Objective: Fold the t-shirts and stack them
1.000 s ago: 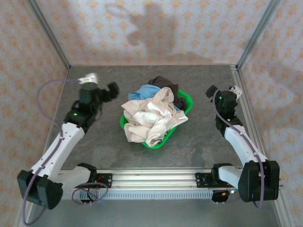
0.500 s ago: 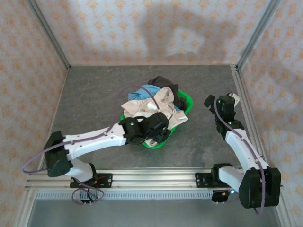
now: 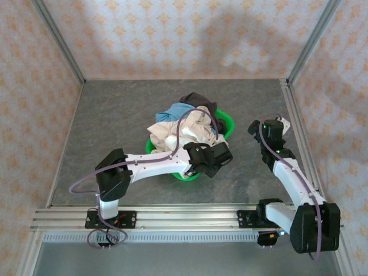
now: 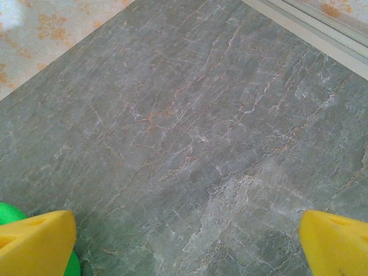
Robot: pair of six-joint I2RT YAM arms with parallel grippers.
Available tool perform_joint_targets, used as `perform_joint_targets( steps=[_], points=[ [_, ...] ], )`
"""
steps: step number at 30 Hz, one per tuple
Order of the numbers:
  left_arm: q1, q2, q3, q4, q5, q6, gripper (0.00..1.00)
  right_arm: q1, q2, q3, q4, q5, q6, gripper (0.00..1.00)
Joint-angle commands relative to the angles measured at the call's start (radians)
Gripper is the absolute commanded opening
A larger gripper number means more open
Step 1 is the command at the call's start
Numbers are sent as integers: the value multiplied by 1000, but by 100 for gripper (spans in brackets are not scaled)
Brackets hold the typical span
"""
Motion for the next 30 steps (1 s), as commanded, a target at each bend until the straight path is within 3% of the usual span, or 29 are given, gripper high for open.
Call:
perform_joint_targets(
  steps=[1,4,8,12,18,23,30],
  points=[
    [35,24,8,-55,-36,-28,47,-5,-7,-18,0,30,9,99],
    [53,28,-8,-54,-52,-25,41,-7,-8,-19,-1,33,9,99],
    [87,3,-42,-61,-93,-26,21,-7,-9,-20,2,33,11,99],
    [181,-79,-127,-43,-149,-2,0,-7,-9,-20,1,34,11,99],
    [402,-127,-164,-29,-383,136,0,-8,-15,-30,4,56,10,99],
    [653,-80,-96,43,-318,255,0,-10,-17,-28,-10,73,11,99],
    [821,88,53,83,-356,461,0,-11,-27,-29,-13,80,10,99]
  ],
)
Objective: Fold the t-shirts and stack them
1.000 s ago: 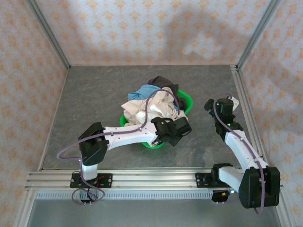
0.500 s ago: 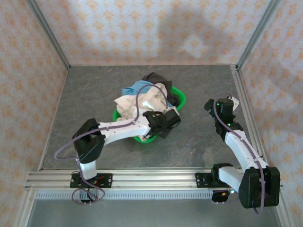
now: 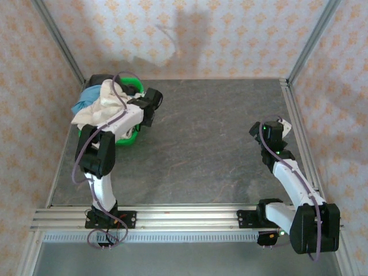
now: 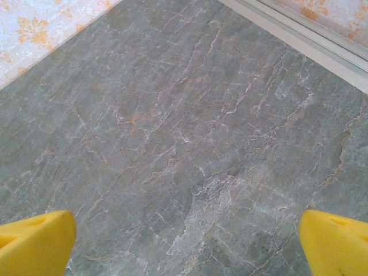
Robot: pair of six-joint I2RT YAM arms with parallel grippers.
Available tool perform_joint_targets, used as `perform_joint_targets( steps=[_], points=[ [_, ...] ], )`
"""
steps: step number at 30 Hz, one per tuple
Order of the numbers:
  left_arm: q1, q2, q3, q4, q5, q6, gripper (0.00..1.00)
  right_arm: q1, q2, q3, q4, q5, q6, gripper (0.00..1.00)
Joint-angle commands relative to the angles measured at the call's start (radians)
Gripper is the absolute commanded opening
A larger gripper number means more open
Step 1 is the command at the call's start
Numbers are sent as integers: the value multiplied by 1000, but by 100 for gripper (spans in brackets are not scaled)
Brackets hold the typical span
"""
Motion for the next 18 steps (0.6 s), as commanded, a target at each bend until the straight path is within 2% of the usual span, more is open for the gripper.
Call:
perform_joint_targets(
  steps=[1,4,8,18],
  points=[
    [26,65,110,39,-62,135,0,-7,-19,-6,-16,36,5,99],
    [90,90,152,36,-10,167,0,-7,-20,1,-27,40,3,99],
    [147,132,212,27,5,219,0,-7,-21,11,-38,39,0,99],
    [227,143,262,-3,14,231,0,-7,-30,25,-57,24,2,99]
  ],
)
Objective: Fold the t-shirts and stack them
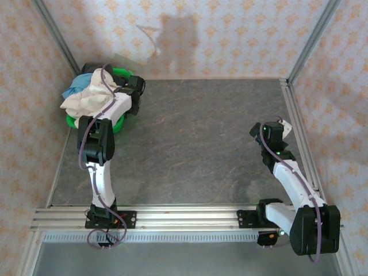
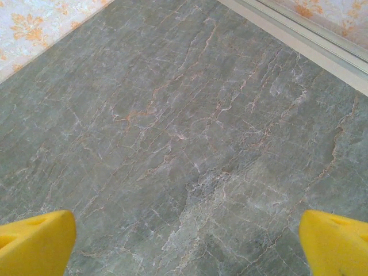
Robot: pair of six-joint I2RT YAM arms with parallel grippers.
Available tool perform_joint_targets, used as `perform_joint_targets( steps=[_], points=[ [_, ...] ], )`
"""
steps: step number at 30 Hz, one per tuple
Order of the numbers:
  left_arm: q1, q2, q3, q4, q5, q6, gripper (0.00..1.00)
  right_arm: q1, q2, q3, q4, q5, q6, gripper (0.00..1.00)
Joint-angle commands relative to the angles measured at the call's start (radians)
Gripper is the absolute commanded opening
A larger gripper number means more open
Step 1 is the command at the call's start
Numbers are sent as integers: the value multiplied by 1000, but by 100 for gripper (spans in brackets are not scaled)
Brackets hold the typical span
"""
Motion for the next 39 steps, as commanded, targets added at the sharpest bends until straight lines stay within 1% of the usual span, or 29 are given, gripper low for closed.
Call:
perform_joint_targets(
  steps=[1,3,4,5,6,9,12,13,14,15,16,17,18,19,21,23,26,28,30,33,37,39],
  points=[
    [36,-5,68,-23,-21,9,0,-7,-20,26,-34,19,2,99],
    [36,-5,91,-48,-13,-12,10,-7,-23,28,-37,16,2,99],
    [37,-6,109,-72,12,-27,16,-7,-25,31,-39,13,2,99],
    [38,-8,134,-103,54,-43,25,-6,-28,33,-42,9,2,99],
    [36,-10,160,-135,89,-61,31,-7,-33,35,-45,4,0,99],
    [27,-49,202,-195,180,-136,34,-6,-48,41,-52,-20,-4,99],
    [19,-148,123,-155,255,-198,42,-7,-65,36,-55,-46,-10,99],
    [19,-209,81,-128,267,-218,46,-7,-71,34,-53,-56,-13,99],
    [21,-249,47,-107,254,-246,54,-7,-73,30,-47,-69,-18,99],
    [25,-280,24,-93,231,-275,67,-7,-75,28,-43,-81,-22,99],
    [38,-309,5,-84,207,-313,85,-6,-74,25,-32,-101,-24,99],
    [59,-330,-9,-82,187,-352,95,-5,-73,21,-20,-122,-29,99],
    [84,-340,-13,-86,190,-385,99,-5,-71,18,-10,-141,-33,99],
    [113,-344,-14,-89,201,-419,100,-4,-67,15,2,-162,-36,99],
    [184,-327,-1,-101,242,-472,100,-2,-59,8,19,-188,-41,99],
    [242,-274,43,-137,282,-517,100,0,-51,2,29,-200,-45,99],
    [287,-176,130,-171,351,-534,97,2,-46,-1,29,-206,-55,99],
    [303,-102,200,-195,387,-547,92,2,-46,-5,32,-213,-61,99],
    [308,-41,261,-218,432,-546,81,4,-46,-10,35,-217,-62,99],
    [308,1,311,-230,509,-554,55,4,-46,-14,32,-212,-66,99],
    [309,-31,294,-212,551,-556,22,4,-43,-13,32,-207,-67,99],
    [306,-63,294,-216,572,-551,9,4,-41,-10,32,-212,-65,99]
  ],
)
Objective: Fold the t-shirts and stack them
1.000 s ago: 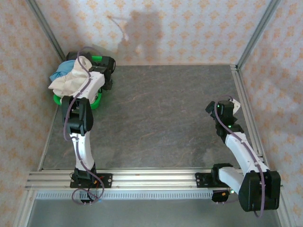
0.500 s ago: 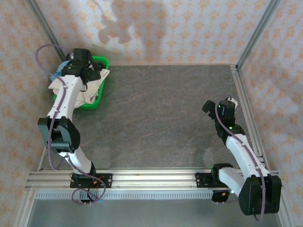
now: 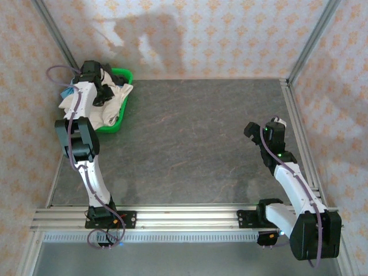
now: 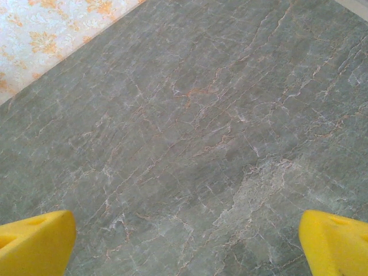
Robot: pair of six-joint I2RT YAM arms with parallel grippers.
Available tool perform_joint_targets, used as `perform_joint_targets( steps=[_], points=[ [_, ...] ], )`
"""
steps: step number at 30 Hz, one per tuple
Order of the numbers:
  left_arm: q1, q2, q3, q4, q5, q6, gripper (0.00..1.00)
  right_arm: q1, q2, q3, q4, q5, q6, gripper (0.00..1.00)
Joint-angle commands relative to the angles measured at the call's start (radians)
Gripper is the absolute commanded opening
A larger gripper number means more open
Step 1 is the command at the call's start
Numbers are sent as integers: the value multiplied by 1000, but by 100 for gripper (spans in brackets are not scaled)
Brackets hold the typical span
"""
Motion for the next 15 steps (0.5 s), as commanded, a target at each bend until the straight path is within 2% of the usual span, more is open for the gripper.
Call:
perform_joint_targets(
  steps=[1,4,7,9,15],
  points=[
    [-12,-106,32,-30,78,-3,2,3,5,-8,23,-9,-13,99],
    [-59,-218,18,-11,30,5,0,3,8,-8,42,-57,-7,99],
    [-155,-319,-11,24,-77,19,0,4,7,-47,170,-217,14,99],
    [-186,-386,-55,74,-116,-3,0,6,12,-62,226,-281,35,99],
    [-189,-534,-108,178,-164,-63,0,11,9,-22,142,-276,13,99]
  ],
)
